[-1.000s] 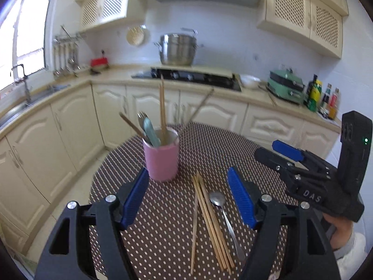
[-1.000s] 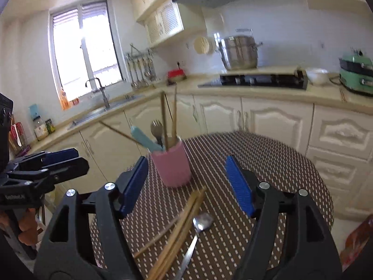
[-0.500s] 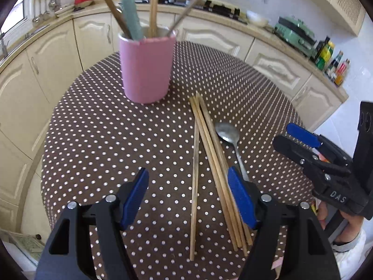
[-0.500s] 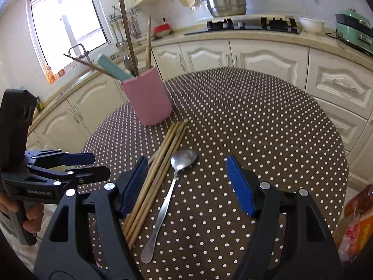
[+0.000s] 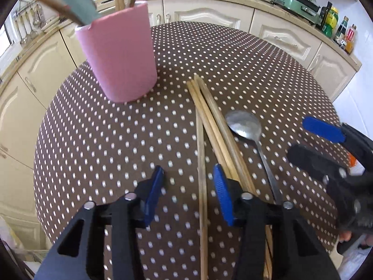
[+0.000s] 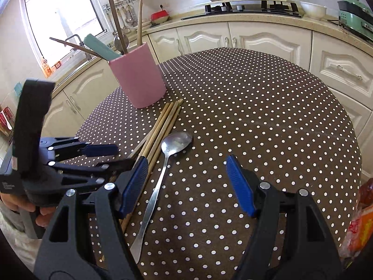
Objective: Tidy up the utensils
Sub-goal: 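Lower both tools to the table and close the left tool on a chopstick, then grasp the metal spoon with the right tool while the left tool holds its chopstick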
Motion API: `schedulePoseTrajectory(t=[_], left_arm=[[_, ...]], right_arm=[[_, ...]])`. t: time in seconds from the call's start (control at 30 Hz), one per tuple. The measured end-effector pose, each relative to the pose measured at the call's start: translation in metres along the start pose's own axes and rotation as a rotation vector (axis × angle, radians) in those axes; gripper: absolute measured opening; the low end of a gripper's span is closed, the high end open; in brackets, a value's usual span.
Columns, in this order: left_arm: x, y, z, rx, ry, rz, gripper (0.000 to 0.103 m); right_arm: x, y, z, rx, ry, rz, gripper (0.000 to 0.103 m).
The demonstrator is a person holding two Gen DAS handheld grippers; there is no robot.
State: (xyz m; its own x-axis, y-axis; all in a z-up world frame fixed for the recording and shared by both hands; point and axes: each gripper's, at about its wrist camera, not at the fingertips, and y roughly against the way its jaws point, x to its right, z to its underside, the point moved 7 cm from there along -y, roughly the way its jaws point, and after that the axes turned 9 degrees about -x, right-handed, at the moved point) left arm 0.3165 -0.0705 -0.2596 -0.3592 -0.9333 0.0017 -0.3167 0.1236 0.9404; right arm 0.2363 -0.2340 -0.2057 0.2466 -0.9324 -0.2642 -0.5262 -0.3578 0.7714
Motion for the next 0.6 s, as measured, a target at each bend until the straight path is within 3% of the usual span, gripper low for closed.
schedulePoseTrajectory(t=[0.07, 0.1, 0.13, 0.33, 0.6], left_arm=[[0.0, -0.002, -0.006, 0.003, 0.008, -0.001, 0.024], [0.0, -0.003, -0.007, 0.007, 0.013, 0.004, 0.012], [-0.001, -0.003, -0.009, 0.011, 0.019, 0.007, 0.008], [-0.017, 0.005, 0.012, 0.019, 0.129, 0.03, 0.006], [-0.039, 0.016, 0.039, 0.021, 0.239, -0.032, 0.006]], right_arm=[[-0.001, -0.003, -0.001, -0.011, 0.007, 0.006, 0.069], [-0.002, -0.005, -0.001, -0.02, 0.012, 0.011, 0.069], [-0.002, -0.007, -0.001, -0.03, 0.014, 0.013, 0.069], [-0.012, -0.023, -0.004, -0.095, 0.028, 0.067, 0.069], [-0.029, -0.041, -0.008, -0.175, 0.089, 0.116, 0.069]])
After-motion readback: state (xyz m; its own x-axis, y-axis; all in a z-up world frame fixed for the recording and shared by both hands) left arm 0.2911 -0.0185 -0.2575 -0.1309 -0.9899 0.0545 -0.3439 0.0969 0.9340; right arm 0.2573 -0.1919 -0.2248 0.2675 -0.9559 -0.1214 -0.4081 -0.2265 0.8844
